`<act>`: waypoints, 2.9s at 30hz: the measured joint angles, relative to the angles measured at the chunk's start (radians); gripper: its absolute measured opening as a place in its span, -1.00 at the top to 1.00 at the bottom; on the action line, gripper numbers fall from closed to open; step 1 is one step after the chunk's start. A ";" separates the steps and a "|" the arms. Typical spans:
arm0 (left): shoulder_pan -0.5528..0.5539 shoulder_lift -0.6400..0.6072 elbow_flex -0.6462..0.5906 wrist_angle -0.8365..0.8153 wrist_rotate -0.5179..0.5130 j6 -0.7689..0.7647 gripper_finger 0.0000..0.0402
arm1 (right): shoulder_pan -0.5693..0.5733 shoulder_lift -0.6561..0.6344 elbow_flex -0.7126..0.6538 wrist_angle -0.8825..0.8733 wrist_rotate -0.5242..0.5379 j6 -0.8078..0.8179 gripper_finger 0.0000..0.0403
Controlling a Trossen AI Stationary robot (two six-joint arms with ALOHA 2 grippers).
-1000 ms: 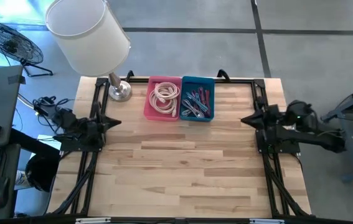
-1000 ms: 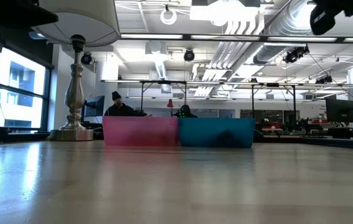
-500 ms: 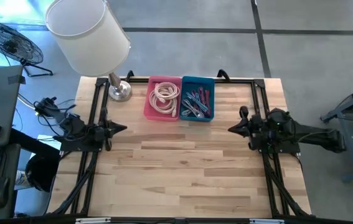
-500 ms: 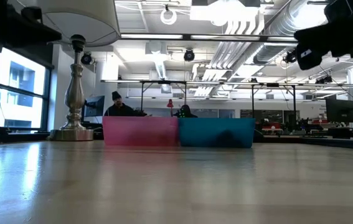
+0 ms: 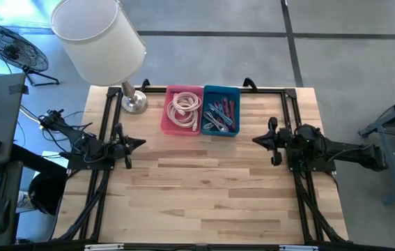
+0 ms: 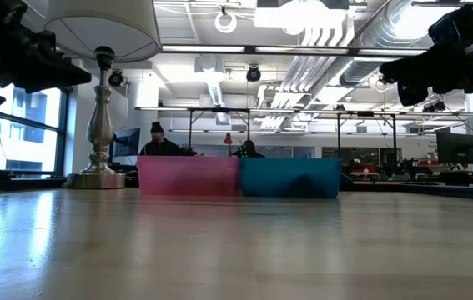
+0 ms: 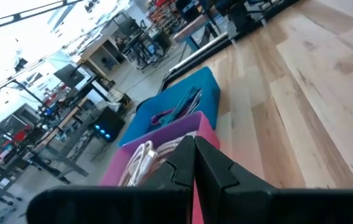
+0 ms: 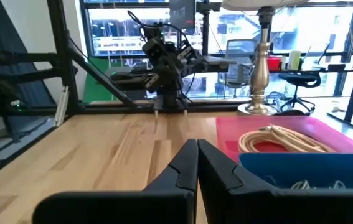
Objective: Pick & Place USB Port
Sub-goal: Return to Home Position
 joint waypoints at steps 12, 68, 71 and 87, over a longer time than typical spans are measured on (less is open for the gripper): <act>0.000 0.000 -0.018 0.009 0.039 0.027 1.00 | 0.000 0.000 0.000 -0.041 0.038 -0.014 1.00; 0.635 -0.036 -0.024 0.052 0.792 -0.076 1.00 | 0.000 0.000 0.000 -0.048 0.160 -0.091 1.00; 0.635 -0.036 -0.024 0.051 0.712 -0.206 1.00 | 0.000 0.000 0.000 -0.049 0.161 -0.100 1.00; 0.635 -0.036 -0.023 0.042 0.711 -0.532 1.00 | 0.000 0.000 0.000 -0.048 0.211 -0.088 1.00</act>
